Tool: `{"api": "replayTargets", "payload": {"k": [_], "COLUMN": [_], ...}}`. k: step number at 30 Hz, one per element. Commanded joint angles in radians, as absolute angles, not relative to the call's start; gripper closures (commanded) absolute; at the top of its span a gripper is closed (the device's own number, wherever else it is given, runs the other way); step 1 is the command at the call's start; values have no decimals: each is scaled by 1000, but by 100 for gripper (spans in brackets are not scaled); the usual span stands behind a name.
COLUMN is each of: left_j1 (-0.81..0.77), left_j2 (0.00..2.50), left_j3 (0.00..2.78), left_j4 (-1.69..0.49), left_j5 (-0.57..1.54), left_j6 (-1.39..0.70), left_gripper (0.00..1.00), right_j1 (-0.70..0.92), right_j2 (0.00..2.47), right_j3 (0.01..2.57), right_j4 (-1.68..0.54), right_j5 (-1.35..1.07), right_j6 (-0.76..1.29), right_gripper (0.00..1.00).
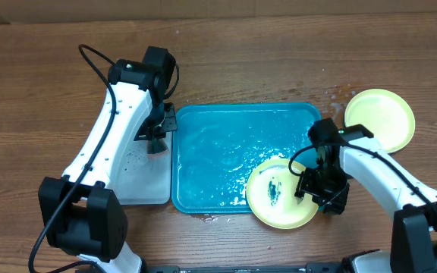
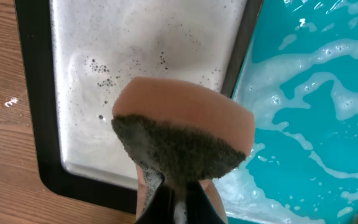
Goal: Clean dirty plates on tray and stack at the side
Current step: 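Grasp the lower yellow plate rim with the right gripper and drag it up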
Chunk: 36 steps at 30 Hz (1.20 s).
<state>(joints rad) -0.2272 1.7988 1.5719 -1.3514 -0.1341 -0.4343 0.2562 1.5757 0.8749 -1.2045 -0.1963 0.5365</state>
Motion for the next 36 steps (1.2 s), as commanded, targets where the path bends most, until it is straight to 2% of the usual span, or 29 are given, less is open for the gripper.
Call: {"api": "replayTargets", "payload": {"k": [1,3,5,9,10,12,23,29,36], "left_j1": [-223,-223,-223,-223,-223,-223,-223,-211,-97], "left_j2": [1787,1787,1787,1787,1787,1787,1819,1889,1921], "left_j3": [1572,1572,1572,1572,1572,1572,1561,1462,1333], "left_j4": [-1341,-1335,-1333,-1334,-1334,-1334,-1299,-1215,-1127], "left_j5": [-130,-130,-130,-130,-130,-130,-152,-189,-189], "left_j6": [-414,-414,-414,-414,-414,-410,-328,-325,-344], "left_gripper": [96,96,96,96,96,96,96,96,96], "right_j1": [260,260,260,260,260,260,260,260,260], "right_j2": [1571,1571,1571,1571,1571,1571,1571,1571,1571], "right_j3": [835,821,812,807,807,807,807,807,807], "right_j4": [-1129,-1075,-1024,-945,-920,-892,-696,-675,-677], "right_j5": [-230,-229,-224,-218,-218,-218,-204,-203,-204], "right_j6": [554,555,582,585,585,585,573,572,558], "right_gripper": [43,51,53,66,80,96,96,96,96]}}
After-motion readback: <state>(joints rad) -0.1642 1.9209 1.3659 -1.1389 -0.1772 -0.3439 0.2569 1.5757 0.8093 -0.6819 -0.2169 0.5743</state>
